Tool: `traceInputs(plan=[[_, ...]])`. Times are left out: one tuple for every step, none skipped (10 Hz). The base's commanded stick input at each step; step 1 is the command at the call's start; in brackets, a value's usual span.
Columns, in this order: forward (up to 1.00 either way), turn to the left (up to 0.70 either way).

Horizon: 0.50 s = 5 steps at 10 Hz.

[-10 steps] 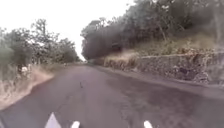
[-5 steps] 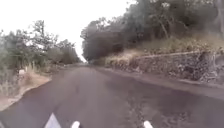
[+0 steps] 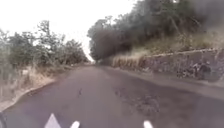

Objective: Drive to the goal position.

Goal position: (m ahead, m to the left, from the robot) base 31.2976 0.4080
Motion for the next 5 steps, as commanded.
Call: traceInputs(plan=[[1.00,0.14],[1.00,0.00],[1.00,0.00],[1.00,0.00],[1.00,0.40]])
